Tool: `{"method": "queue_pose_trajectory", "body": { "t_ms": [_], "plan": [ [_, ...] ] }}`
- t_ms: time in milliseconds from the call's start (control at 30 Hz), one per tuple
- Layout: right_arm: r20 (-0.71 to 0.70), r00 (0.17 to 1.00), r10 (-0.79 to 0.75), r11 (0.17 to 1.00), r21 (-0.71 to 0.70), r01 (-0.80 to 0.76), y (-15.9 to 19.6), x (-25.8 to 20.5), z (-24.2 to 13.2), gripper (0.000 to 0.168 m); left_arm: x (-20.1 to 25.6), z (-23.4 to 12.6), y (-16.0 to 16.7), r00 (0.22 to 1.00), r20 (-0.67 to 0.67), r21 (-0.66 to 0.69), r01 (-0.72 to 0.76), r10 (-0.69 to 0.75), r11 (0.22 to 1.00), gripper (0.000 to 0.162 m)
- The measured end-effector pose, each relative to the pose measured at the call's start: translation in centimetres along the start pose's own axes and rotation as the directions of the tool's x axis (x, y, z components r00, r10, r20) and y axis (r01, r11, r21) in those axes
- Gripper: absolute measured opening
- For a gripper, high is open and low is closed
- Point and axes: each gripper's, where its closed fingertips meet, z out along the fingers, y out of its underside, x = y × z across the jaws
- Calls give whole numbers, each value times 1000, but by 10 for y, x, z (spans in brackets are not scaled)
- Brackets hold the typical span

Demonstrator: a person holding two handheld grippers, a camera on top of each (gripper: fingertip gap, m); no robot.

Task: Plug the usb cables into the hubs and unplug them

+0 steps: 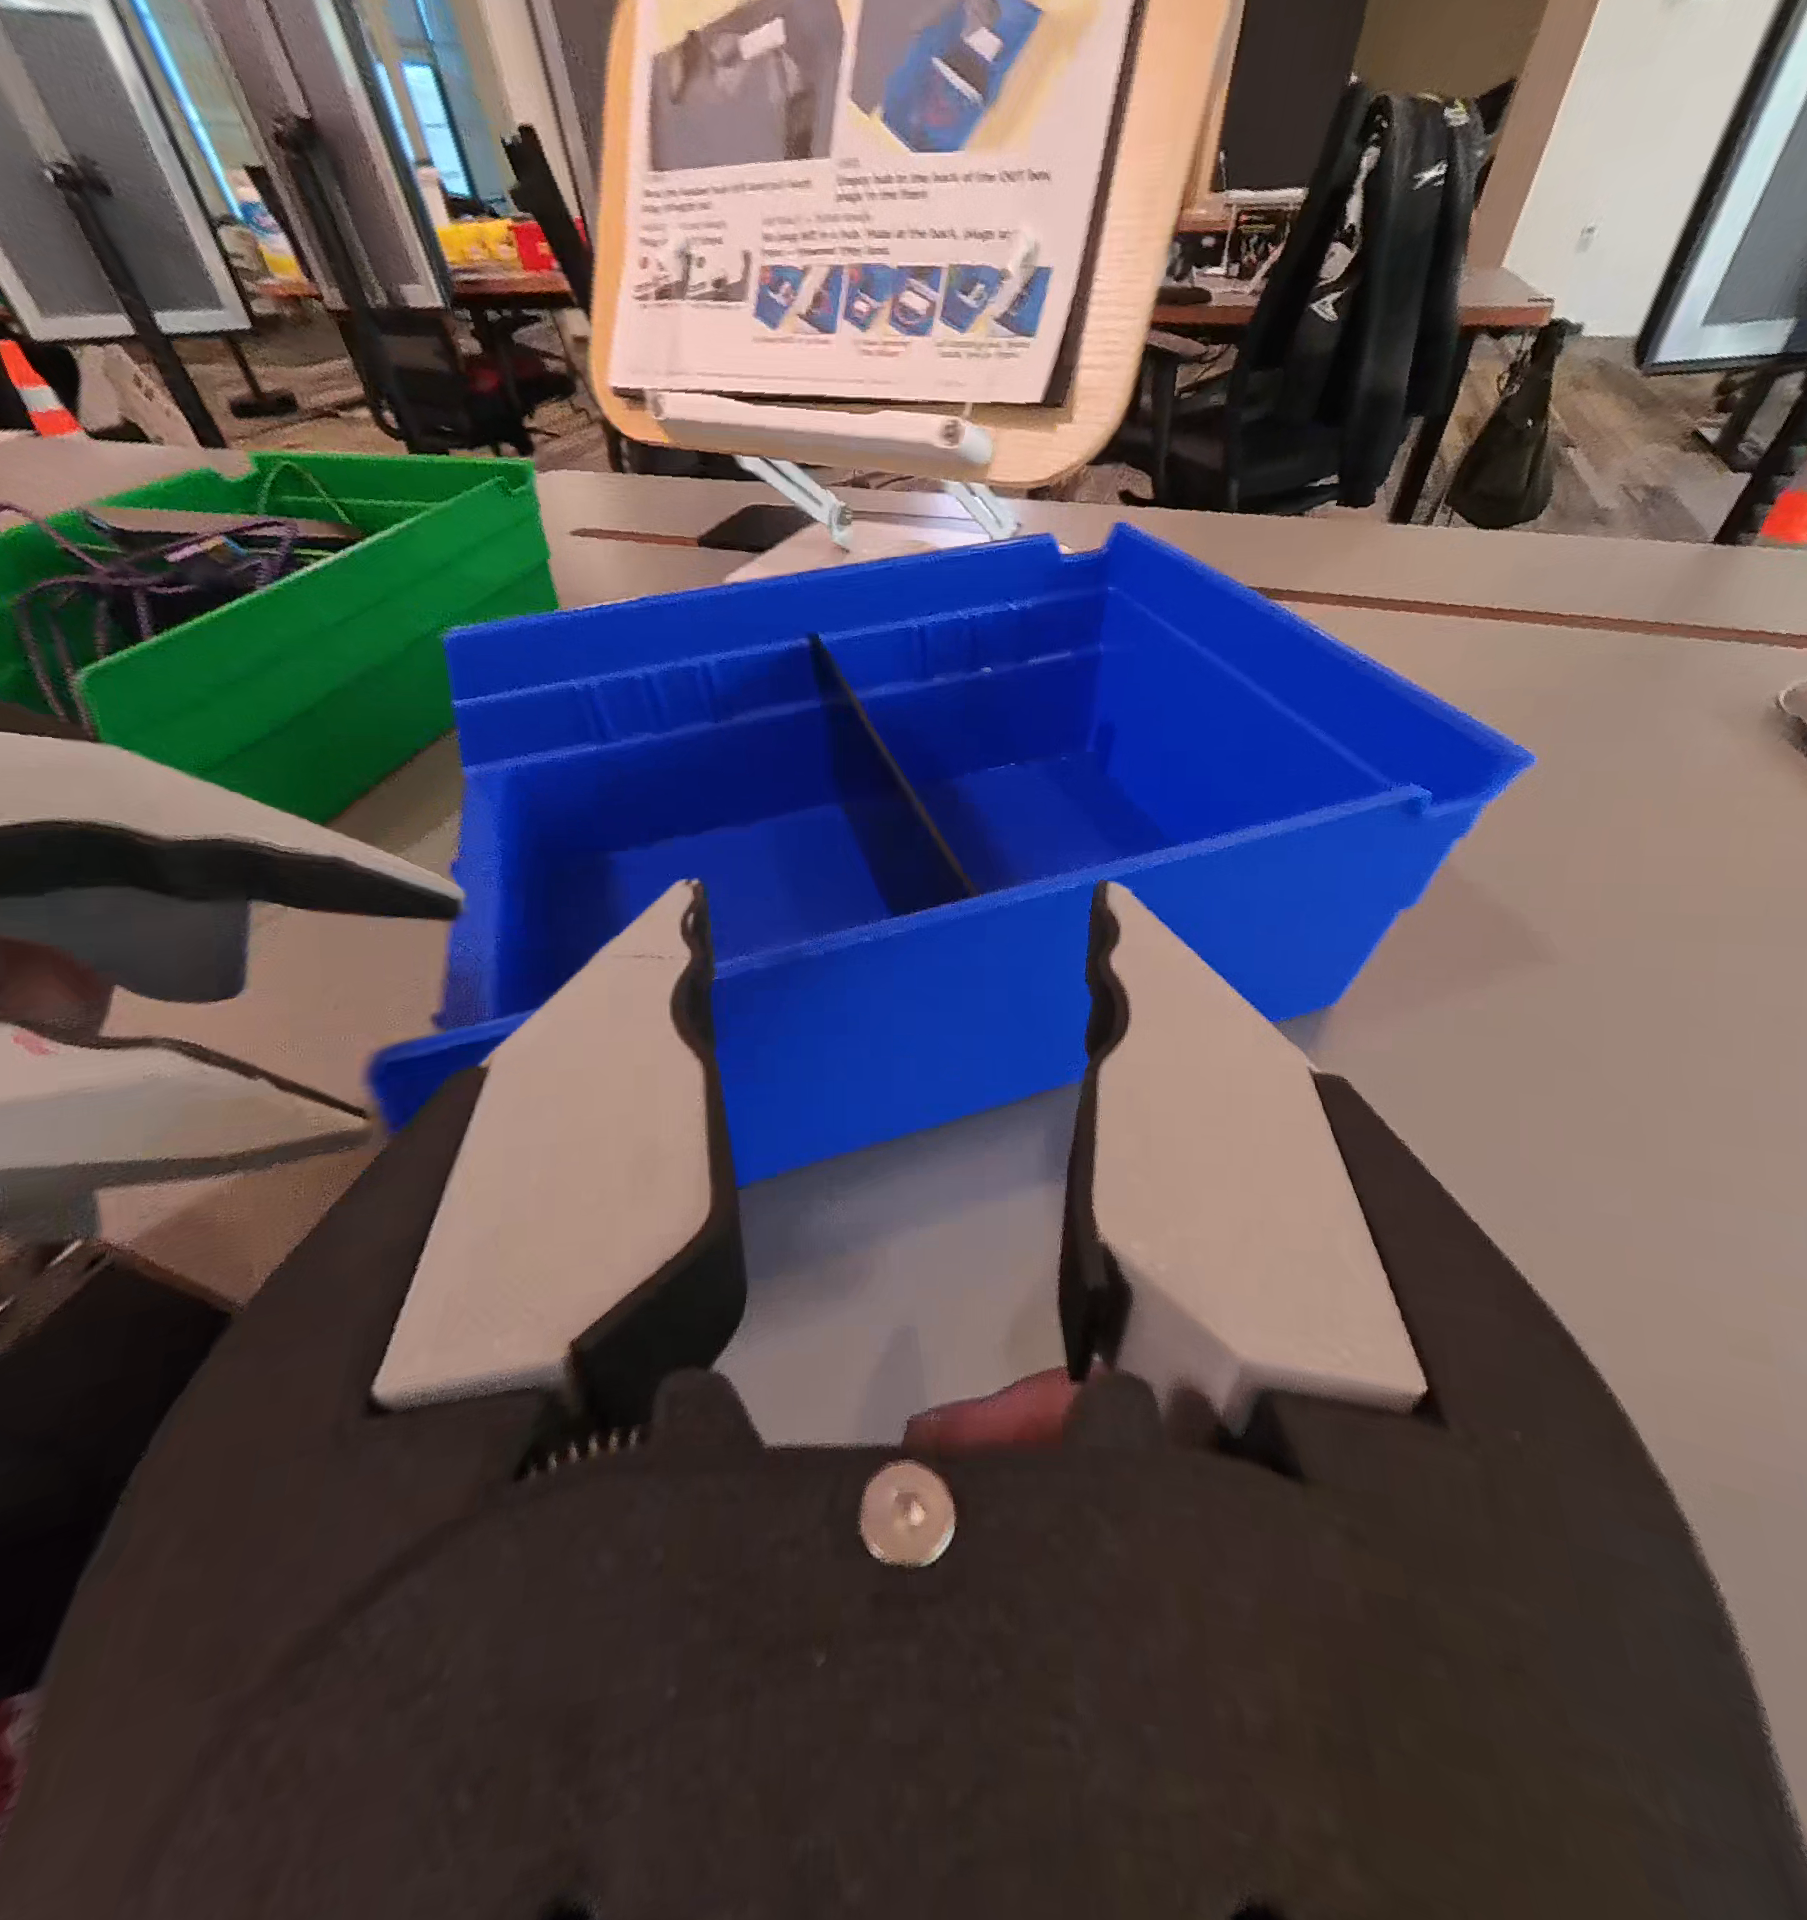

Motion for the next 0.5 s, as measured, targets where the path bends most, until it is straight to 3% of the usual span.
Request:
{"method": "queue_pose_trajectory", "body": {
  "t_ms": [100, 233, 333, 367, 500],
  "plan": [
    [36, 998, -51, 998, -28, 52, -2, -32, -4, 87, -14, -42, 8, 1000, 23, 23, -16, 15, 1000, 44],
    [36, 980, -193, 977, -85, 196, 9, -68, 6, 104, -62, -82, 41, 985, 172, -48, 8, 0, 999, 51],
    [0, 957, -291, 944, -160, 288, 29, -69, 23, 101, -83, -99, 52, 975, 212, -41, 81, -70, 996, 53],
    [0, 951, -310, 939, -157, 307, 30, -67, 25, 106, -88, -103, 54, 971, 226, -39, 83, -73, 996, 53],
    [12, 940, -342, 917, -216, 337, 31, -33, 21, 107, -108, -124, 67, 949, 315, -92, 45, -13, 995, 53]
  ]
}}
